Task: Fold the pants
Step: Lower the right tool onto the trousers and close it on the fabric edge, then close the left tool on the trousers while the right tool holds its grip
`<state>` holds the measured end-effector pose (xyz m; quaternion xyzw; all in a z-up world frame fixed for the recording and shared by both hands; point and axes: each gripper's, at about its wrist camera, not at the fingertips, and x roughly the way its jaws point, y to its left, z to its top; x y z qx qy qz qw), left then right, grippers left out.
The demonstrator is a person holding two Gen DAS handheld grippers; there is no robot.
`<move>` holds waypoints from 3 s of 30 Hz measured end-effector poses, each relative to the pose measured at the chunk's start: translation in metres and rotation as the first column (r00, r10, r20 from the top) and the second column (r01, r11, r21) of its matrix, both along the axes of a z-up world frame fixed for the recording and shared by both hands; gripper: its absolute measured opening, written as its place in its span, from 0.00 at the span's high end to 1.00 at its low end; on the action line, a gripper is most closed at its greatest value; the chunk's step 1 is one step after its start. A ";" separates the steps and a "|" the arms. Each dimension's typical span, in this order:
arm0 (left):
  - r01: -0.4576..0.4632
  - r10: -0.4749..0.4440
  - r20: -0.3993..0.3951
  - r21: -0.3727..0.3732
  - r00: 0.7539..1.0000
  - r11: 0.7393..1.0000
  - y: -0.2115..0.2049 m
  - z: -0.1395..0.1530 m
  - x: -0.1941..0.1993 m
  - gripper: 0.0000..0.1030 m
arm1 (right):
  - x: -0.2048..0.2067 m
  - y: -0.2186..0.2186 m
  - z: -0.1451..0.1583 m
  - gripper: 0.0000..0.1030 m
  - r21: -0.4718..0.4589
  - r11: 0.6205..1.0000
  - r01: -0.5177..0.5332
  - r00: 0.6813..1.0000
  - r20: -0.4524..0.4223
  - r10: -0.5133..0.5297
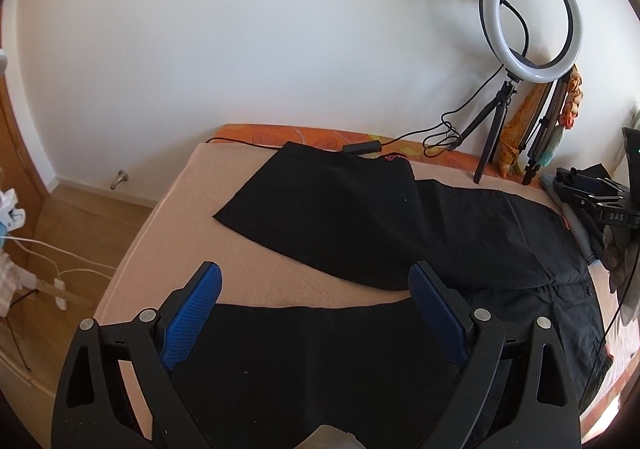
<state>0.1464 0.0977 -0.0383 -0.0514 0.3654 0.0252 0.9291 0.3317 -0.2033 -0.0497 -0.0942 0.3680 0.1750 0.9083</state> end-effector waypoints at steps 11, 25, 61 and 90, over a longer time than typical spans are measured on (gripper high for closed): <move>0.051 -0.051 -0.051 -0.004 0.997 0.999 -0.002 -0.018 0.063 0.12 | 0.091 0.000 -0.067 0.07 -0.096 0.989 -0.112 0.980 -0.176 0.093; 0.117 -0.136 -0.175 -0.116 0.975 0.986 -0.034 -0.074 0.153 0.20 | 0.141 -0.012 -0.107 0.07 -0.079 0.981 -0.177 0.948 -0.283 0.148; -0.053 0.003 -0.134 -0.369 0.991 0.928 0.016 -0.047 0.153 0.18 | -0.119 0.055 -0.058 0.93 0.011 0.970 -0.244 0.967 -0.070 0.244; -0.001 -0.061 -0.115 -0.476 0.992 0.880 -0.006 -0.052 0.160 0.98 | -0.159 0.061 -0.058 0.93 -0.054 0.946 -0.319 0.947 -0.070 0.315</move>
